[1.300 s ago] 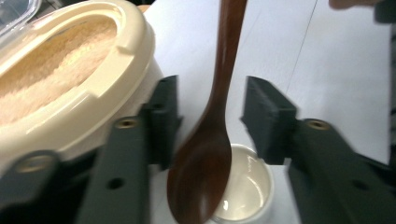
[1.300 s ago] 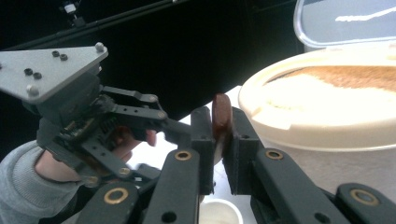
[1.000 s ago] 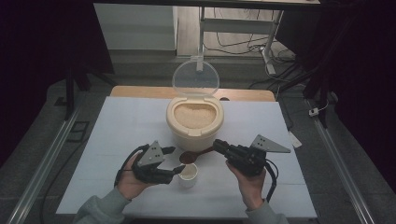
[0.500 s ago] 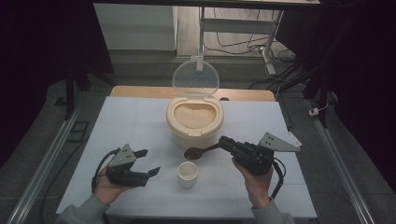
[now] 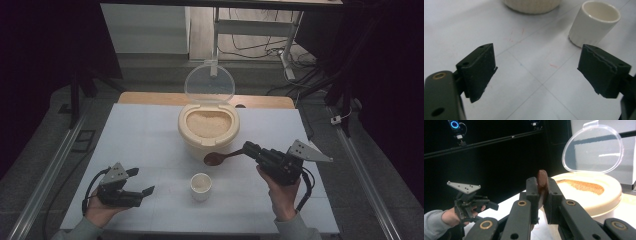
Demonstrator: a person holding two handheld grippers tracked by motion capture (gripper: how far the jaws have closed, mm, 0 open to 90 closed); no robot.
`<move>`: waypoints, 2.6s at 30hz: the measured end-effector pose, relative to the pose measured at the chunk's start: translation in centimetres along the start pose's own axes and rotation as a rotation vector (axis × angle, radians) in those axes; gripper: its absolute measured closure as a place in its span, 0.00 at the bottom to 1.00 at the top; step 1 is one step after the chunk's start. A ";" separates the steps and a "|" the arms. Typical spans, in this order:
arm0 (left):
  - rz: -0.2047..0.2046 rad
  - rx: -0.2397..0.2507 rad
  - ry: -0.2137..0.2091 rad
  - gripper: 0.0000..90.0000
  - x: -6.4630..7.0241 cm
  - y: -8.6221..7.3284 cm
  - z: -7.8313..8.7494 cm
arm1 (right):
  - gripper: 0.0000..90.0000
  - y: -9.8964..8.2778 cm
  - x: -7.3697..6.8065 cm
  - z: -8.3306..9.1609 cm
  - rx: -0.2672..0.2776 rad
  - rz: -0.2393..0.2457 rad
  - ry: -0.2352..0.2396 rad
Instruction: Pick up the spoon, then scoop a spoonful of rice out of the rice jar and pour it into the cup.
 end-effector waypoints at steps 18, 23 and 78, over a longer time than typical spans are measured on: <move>0.003 -0.011 0.006 0.13 -0.2 -0.5 -0.1 | 0.92 1.6 0.0 0.8 0.049 0.018 -0.004; 0.005 -0.011 0.004 0.13 -0.4 -0.5 -0.1 | 0.92 2.9 -0.3 0.5 0.072 0.031 -0.006; -0.007 -0.060 -0.019 0.13 0.3 -1.3 -1.0 | 0.92 1.9 8.9 -9.5 -0.089 0.124 -0.388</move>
Point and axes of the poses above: each handheld gripper's, and its own axes: z roughly backward along the jaws, y roughly out of its top, x roughly to its right, the point moved 10 cm from there along -z, roughly forward along the jaws, and after that the axes turned 8 degrees about -z, right-handed, at the moved point
